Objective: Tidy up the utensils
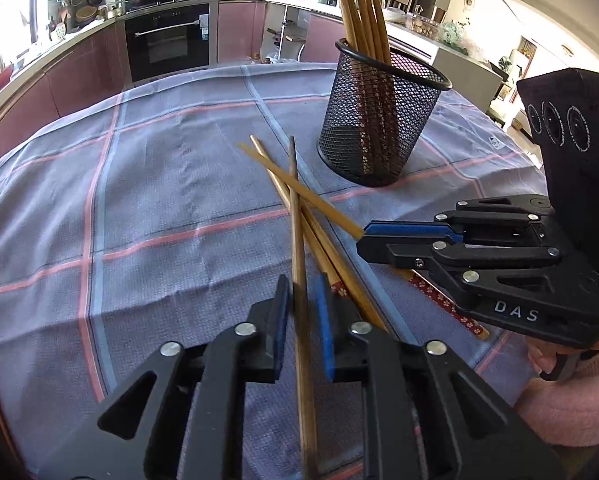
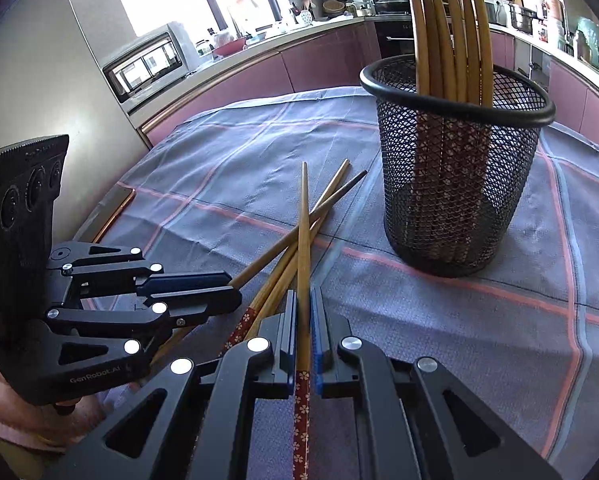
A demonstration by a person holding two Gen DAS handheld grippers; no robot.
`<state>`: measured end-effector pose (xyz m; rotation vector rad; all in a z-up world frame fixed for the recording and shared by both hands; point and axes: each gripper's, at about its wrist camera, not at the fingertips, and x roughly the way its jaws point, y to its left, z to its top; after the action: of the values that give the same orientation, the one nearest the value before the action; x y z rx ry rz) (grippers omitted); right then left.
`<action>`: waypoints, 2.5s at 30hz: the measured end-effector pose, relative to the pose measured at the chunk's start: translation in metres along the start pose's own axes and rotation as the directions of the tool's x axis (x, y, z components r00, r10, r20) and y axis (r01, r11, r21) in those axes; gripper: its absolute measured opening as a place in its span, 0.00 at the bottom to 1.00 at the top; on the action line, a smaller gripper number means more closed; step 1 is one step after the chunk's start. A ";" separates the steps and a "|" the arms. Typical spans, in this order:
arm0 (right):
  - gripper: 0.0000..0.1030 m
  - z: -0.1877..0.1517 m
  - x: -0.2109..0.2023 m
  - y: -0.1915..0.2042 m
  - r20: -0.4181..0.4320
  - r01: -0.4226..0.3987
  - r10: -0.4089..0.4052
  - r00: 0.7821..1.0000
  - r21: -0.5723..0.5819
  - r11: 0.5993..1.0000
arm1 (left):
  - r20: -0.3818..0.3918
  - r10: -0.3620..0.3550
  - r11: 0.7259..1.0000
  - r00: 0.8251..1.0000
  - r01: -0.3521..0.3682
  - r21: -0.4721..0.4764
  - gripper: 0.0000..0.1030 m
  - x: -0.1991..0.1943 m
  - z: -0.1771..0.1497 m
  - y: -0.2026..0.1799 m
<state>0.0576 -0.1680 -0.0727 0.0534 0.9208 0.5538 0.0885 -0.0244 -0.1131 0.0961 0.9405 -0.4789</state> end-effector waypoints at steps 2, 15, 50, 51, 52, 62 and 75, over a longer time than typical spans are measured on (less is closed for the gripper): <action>0.08 0.002 0.002 0.000 -0.004 -0.001 0.001 1.000 0.000 1.000 | -0.004 -0.003 1.000 1.000 0.003 0.005 0.21 0.004 0.004 0.001; 0.07 0.011 0.011 -0.012 -0.016 -0.016 0.016 1.000 0.006 1.000 | -0.026 -0.029 0.999 0.999 0.029 0.014 0.15 0.023 0.029 0.010; 0.06 0.017 -0.087 -0.020 0.245 -0.016 0.014 0.969 0.006 1.000 | 0.221 -0.172 0.983 0.960 0.181 -0.021 0.07 -0.084 0.046 0.007; 0.06 0.018 -0.090 -0.021 0.253 -0.012 0.010 0.967 0.007 1.000 | 0.227 -0.178 0.982 0.958 0.187 -0.019 0.07 -0.088 0.046 0.007; 0.06 0.018 -0.092 -0.021 0.260 -0.010 0.007 0.966 0.007 1.000 | 0.233 -0.181 0.982 0.956 0.190 -0.018 0.07 -0.092 0.047 0.006; 0.06 0.024 -0.106 -0.023 0.305 0.006 -0.005 0.952 -0.003 1.000 | 0.280 -0.201 0.977 0.939 0.214 -0.016 0.07 -0.113 0.055 0.005; 0.06 0.039 -0.128 -0.022 0.365 0.049 -0.035 0.930 -0.029 0.998 | 0.323 -0.218 0.974 0.921 0.226 0.016 0.07 -0.117 0.081 -0.007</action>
<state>0.0361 -0.2406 0.0394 0.0989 0.5470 0.4998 0.0890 -0.0129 0.0289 -0.1092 0.6350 -0.6724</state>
